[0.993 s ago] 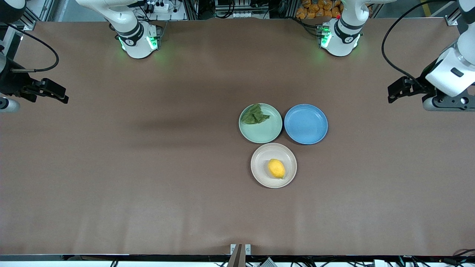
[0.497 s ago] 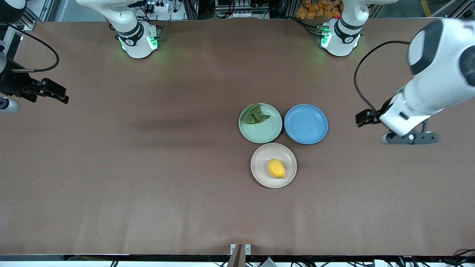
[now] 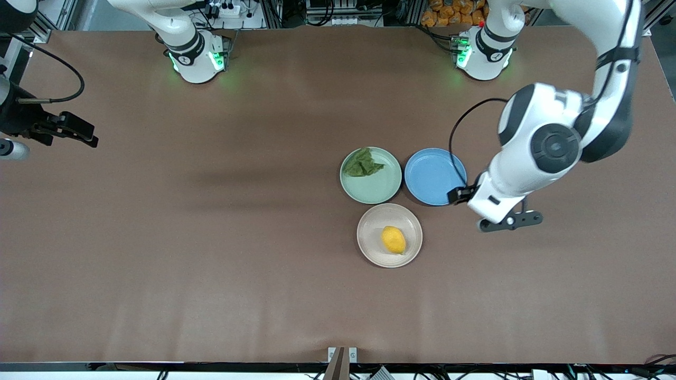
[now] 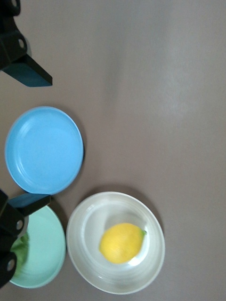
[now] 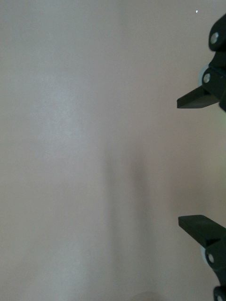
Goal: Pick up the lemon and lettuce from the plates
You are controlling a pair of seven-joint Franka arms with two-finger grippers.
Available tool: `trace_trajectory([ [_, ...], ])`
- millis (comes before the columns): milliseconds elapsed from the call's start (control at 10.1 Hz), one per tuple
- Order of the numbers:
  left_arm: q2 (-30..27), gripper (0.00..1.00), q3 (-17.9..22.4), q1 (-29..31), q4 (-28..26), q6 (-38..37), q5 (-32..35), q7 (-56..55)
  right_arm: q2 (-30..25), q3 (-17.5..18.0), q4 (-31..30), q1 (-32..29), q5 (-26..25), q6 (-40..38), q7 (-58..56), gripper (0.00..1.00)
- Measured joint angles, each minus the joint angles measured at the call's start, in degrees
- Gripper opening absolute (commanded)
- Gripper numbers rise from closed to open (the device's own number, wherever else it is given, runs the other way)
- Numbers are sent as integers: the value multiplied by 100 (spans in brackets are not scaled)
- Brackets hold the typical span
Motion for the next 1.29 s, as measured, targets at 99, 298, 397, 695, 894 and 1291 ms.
trace_trajectory([
  [99, 222, 100, 0, -146, 3, 295, 0, -514, 1, 0, 0, 0, 0, -1, 0, 100],
  [298, 697, 100, -3, -432, 42, 1006, 0, -1403, 1, 2, 2, 1, 2, -1, 0, 100],
  [397, 913, 100, -5, -520, 106, 1148, 0, -1752, 1, 3, 3, 1, 2, -1, 0, 100],
  [695, 1472, 100, -4, -723, 292, 1589, 0, -2357, 1, 11, 1, 26, 8, -2, 0, 100],
  [894, 1641, 100, -5, -773, 351, 1948, 0, -2426, 1, 20, 1, 199, 18, -2, 0, 100],
  [1291, 2016, 100, -7, -896, 354, 2659, 0, -3017, 13, 44, 1, 949, 32, 4, 745, 100],
])
